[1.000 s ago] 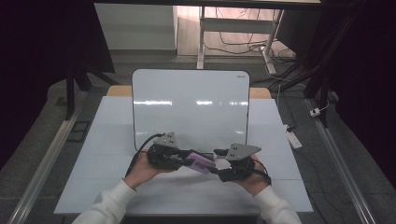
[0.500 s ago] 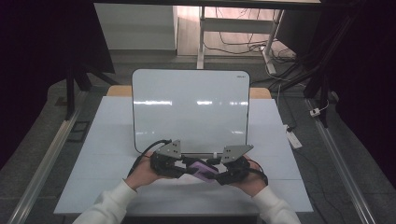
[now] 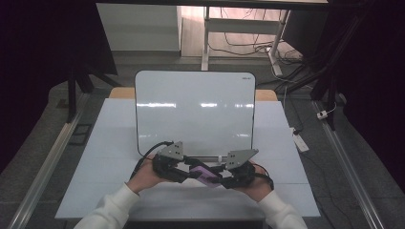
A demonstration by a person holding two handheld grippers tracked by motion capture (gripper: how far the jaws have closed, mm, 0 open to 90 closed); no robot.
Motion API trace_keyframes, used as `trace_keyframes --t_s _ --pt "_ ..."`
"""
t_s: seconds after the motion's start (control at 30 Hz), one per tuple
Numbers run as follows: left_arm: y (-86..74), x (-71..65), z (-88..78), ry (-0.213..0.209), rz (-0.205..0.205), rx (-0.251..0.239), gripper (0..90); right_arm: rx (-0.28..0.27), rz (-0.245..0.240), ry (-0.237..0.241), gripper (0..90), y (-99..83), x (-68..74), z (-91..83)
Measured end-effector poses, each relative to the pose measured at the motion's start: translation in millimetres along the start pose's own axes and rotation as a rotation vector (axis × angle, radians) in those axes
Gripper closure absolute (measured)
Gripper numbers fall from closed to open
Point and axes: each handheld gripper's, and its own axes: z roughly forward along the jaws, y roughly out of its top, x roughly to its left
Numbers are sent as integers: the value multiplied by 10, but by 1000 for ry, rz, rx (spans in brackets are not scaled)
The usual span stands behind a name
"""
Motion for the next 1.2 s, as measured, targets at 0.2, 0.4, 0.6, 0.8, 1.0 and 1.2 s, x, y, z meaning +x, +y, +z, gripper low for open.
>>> trace_keyframes --t_s 0.2,0.4,0.6,0.8,1.0,1.2 --pt "-78 -8 -158 152 -96 -44 234 -40 31 -113 640 24 -11 -79" --pt "-347 -18 -414 301 -220 -36 235 -80 80 -275 640 39 -41 -191" --pt "-710 -106 -704 396 -318 -29 233 -136 168 -492 640 84 -128 -396" --pt "-1056 -176 -906 438 -396 -17 228 -218 240 -662 640 192 -305 -611" --pt "-1241 -207 -1009 466 -432 -13 227 -247 307 -813 640 387 -520 -750" --pt "-1294 -210 -1030 476 -439 -13 227 -260 347 -900 640 528 -730 -815"
